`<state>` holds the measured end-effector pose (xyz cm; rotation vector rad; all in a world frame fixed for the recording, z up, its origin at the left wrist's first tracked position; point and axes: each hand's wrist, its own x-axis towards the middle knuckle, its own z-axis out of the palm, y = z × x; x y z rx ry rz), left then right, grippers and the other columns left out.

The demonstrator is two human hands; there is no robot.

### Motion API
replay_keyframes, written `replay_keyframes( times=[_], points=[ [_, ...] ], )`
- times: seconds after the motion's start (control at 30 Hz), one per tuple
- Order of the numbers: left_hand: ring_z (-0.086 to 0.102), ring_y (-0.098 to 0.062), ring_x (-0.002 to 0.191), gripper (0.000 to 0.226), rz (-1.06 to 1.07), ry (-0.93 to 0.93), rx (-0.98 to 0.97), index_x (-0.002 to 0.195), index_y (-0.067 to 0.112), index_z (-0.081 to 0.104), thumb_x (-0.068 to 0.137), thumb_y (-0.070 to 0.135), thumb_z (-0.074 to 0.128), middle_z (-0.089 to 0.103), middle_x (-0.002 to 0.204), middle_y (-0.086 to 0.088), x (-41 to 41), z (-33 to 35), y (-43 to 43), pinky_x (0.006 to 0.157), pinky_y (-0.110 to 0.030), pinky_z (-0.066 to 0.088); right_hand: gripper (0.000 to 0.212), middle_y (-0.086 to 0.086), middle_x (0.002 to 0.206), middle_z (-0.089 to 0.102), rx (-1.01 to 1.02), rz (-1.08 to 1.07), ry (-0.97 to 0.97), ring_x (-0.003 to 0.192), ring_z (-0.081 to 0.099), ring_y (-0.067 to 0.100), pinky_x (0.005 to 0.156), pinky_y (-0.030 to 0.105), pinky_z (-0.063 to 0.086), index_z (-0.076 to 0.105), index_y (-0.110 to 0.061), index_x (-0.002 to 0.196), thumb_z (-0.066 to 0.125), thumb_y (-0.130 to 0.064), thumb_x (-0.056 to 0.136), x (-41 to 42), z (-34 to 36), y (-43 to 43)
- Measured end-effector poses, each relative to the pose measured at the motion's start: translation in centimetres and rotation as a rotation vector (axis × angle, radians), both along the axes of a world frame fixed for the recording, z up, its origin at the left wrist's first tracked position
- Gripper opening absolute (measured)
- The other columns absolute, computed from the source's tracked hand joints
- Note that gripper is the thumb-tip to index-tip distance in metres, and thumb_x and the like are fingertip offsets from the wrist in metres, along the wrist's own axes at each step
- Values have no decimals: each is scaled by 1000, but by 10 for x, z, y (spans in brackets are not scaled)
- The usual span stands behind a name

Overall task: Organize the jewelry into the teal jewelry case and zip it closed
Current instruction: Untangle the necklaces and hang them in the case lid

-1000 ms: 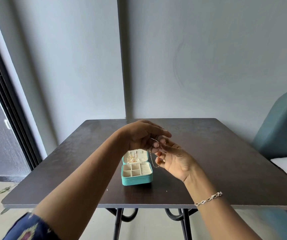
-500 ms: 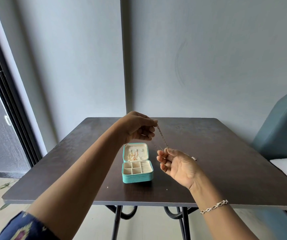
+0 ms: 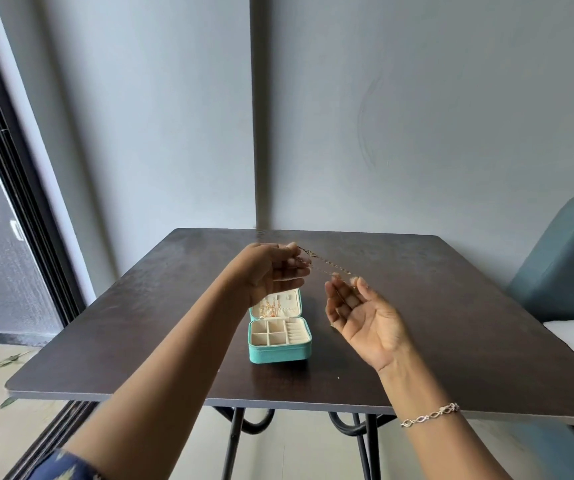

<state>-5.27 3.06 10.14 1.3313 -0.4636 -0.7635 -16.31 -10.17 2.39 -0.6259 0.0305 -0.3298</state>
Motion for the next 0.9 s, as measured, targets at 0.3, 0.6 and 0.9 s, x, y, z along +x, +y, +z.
replay_keyframes(
  times=[0.3,0.6,0.9],
  points=[
    [64,-10,56,20,44,44,-32,79,9,60,94,11,47,65,66,-3,5,-31,0,57,-22,51,25,2,62,70,34,-323,218,55,67,12,48,18,54,70,-7,65,55,-2,83,10,-2,-2],
    [54,-14,63,21,273,-66,-31,70,11,56,91,12,53,61,67,-3,9,-64,-6,58,-25,42,14,0,55,67,-484,-438,310,53,63,9,53,16,54,62,-4,73,58,5,81,31,38,-13],
    [47,-34,112,29,816,-434,597,105,8,60,94,30,44,59,114,-13,32,-121,-5,91,-42,38,19,4,62,61,-1154,-365,442,57,57,11,51,13,49,62,-7,65,64,6,78,54,66,-28]
  ],
)
